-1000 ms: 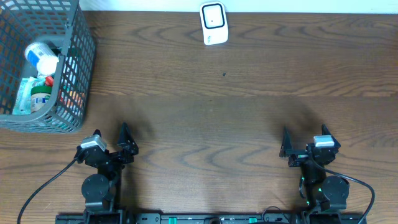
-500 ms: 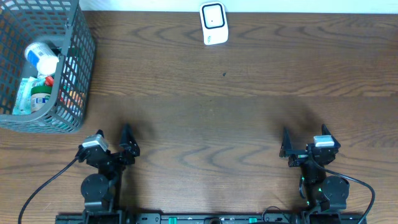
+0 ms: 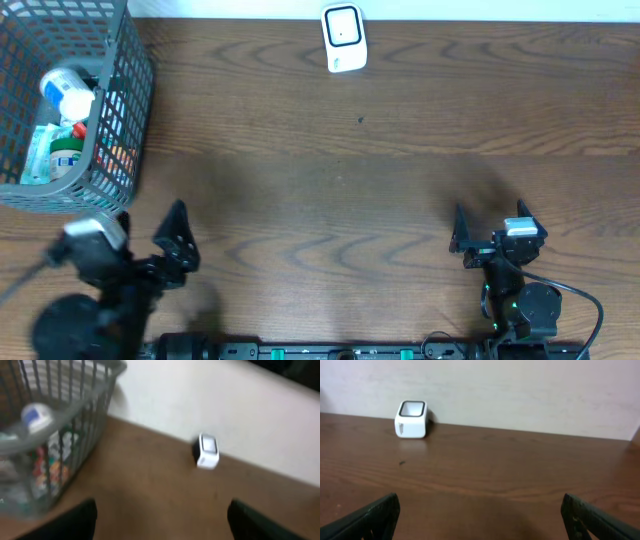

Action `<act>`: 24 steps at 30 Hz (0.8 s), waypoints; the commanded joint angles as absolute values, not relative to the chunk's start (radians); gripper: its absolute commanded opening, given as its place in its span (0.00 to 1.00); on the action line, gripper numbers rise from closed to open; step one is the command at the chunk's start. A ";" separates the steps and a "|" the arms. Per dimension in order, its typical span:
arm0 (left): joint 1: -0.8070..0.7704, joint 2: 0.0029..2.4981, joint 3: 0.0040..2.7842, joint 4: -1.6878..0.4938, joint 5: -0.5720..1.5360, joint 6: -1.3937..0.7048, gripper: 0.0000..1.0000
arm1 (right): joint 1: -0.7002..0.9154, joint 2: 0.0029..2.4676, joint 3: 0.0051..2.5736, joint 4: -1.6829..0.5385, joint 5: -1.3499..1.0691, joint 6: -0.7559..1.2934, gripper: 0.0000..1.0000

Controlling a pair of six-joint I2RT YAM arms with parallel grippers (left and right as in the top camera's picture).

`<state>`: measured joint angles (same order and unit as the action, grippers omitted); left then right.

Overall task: Scan the item barcode
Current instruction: 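Move the left gripper up and into the grey basket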

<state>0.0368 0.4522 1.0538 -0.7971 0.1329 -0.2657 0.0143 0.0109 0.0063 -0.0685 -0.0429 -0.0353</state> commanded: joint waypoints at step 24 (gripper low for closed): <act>0.203 1.668 2.427 -1.115 0.065 -0.123 0.85 | 0.020 0.007 0.006 -0.072 -0.034 -0.023 0.99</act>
<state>0.1719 1.6478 2.4023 -1.1110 0.0746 -0.1333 0.0143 0.0120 0.0063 -0.0689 -0.0360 -0.0357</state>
